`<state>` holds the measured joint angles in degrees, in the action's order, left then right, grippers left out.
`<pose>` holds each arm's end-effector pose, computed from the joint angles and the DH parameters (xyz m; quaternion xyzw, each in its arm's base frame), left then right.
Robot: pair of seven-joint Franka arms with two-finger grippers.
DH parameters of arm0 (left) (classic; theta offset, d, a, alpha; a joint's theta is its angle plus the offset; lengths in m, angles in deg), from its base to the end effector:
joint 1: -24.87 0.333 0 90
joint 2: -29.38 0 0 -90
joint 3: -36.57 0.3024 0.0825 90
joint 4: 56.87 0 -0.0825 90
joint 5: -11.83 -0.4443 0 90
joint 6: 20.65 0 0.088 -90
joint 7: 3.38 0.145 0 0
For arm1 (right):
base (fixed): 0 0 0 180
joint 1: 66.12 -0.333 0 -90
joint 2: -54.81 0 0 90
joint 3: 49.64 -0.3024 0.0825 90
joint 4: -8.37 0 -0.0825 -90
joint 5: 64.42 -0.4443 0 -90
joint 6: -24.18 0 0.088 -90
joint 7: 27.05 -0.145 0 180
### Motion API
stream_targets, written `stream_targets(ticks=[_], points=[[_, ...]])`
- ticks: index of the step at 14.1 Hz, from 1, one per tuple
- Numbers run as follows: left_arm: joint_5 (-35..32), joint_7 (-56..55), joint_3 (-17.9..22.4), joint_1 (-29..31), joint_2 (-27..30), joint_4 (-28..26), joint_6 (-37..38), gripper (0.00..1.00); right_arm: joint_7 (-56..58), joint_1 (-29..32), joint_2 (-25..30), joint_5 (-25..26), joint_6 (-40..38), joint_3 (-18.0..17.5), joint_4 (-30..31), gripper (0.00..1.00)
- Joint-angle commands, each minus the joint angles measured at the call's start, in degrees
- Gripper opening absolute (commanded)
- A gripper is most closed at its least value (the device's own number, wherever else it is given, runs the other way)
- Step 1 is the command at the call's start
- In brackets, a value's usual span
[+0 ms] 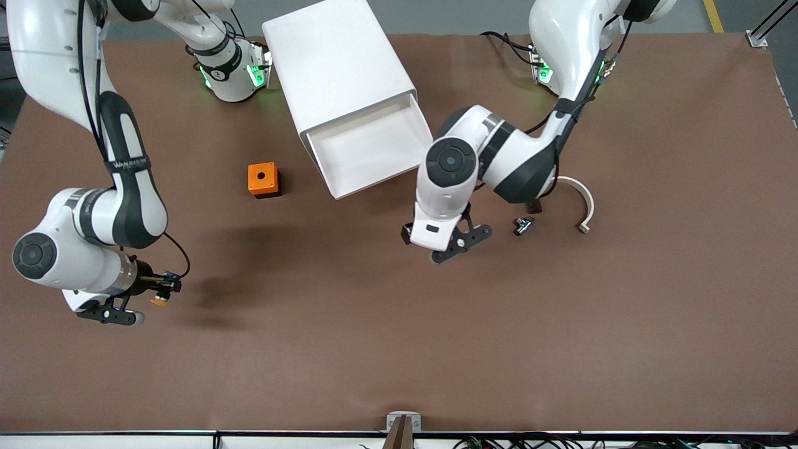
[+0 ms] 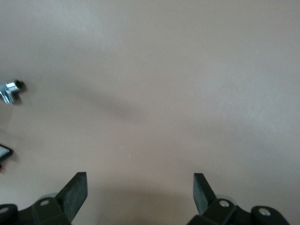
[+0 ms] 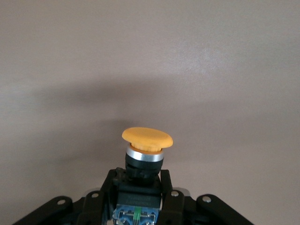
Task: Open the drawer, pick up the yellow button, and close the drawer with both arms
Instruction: 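Lower the button onto the table while the left gripper pushes the drawer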
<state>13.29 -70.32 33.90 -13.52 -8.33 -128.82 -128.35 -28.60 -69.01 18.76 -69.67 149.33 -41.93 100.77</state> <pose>0.5902 -0.5090 0.3026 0.9721 0.2323 -0.0312 0.0020 0.7227 -0.0490 0.1708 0.9971 -0.0711 -0.0255 0.0023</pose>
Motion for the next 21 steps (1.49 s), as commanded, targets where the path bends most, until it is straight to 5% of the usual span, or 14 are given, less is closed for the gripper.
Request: stream_targets(ticks=[1,7,11,12,13,14,21], points=[[-0.6,-2.7,0.3,-2.7,1.0,-0.7,-0.2,0.99,2.6,0.1,-2.1,0.6,1.5,-1.3,-1.0,0.01],[3.4,-4.9,0.1,-8.0,0.9,-0.7,-0.1,0.99,3.0,-0.7,-5.0,0.8,6.3,-1.3,-1.0,0.02],[6.8,-8.4,0.0,-11.2,0.4,-0.7,-0.2,0.99,3.0,-0.7,-6.5,6.6,8.5,-1.4,-1.3,0.05],[7.8,-9.6,0.0,-11.4,0.2,-0.7,-0.2,0.99,3.0,-0.7,-6.6,6.8,8.5,-1.4,-1.4,0.31],[8.7,-10.0,0.0,-12.2,0.2,-0.8,-0.1,0.99,2.8,-0.7,-7.1,6.3,8.8,-1.4,-1.4,0.83],[9.6,-10.5,0.0,-12.5,0.2,-0.7,-0.1,0.99,2.8,-0.3,-7.4,6.3,9.4,-1.6,-1.4,1.0],[19.7,-13.2,-0.1,-13.2,-0.6,-1.5,0.0,0.99,3.1,-0.7,-5.1,6.3,4.3,-1.8,-3.4,1.0]])
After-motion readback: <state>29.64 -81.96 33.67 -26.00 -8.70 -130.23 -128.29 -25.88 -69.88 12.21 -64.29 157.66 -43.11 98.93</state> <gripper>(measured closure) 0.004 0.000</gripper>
